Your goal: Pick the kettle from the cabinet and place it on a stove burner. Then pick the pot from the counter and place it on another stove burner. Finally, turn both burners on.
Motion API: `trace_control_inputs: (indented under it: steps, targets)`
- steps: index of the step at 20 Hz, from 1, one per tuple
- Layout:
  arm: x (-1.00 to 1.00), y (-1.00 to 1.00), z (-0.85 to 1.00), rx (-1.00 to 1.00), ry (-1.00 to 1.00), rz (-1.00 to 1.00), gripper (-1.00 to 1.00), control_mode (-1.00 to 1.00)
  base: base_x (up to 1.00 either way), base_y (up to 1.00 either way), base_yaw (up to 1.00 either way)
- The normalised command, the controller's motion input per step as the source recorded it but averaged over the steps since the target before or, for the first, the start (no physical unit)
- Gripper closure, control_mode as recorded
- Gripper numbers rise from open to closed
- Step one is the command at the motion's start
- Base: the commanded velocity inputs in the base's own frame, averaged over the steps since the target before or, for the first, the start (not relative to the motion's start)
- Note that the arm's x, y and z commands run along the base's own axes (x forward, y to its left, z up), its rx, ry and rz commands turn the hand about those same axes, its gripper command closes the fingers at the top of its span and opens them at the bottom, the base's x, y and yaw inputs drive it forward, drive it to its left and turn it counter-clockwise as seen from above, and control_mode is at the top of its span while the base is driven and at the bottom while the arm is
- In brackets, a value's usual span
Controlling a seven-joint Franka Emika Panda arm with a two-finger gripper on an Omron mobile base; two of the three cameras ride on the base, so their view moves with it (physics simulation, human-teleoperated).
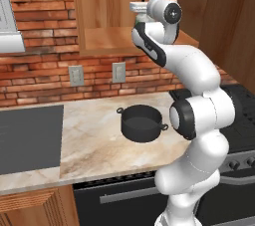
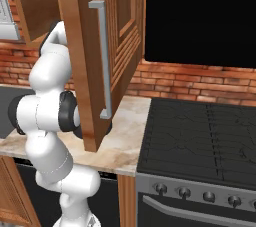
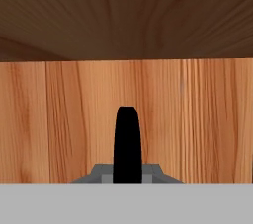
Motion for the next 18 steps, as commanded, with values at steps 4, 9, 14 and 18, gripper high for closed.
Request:
trace_control_inputs:
  steps: [4,9,14,18]
  targets:
    - [0.0,0.0,0.0,0.0,0.0,0.0,1.0,-1.0,0.0,0.0,0.0]
    - [0.0,0.01,0.0,0.0,0.0,0.0,1.0,-1.0,0.0,0.0,0.0]
    - [-0.11,0.05,0.0,0.0,0.0,0.0,1.0,-1.0,0.0,0.0,0.0]
    - [-0.24,0.08,0.0,0.0,0.0,-0.03,1.0,-1.0,0.0,0.0,0.0]
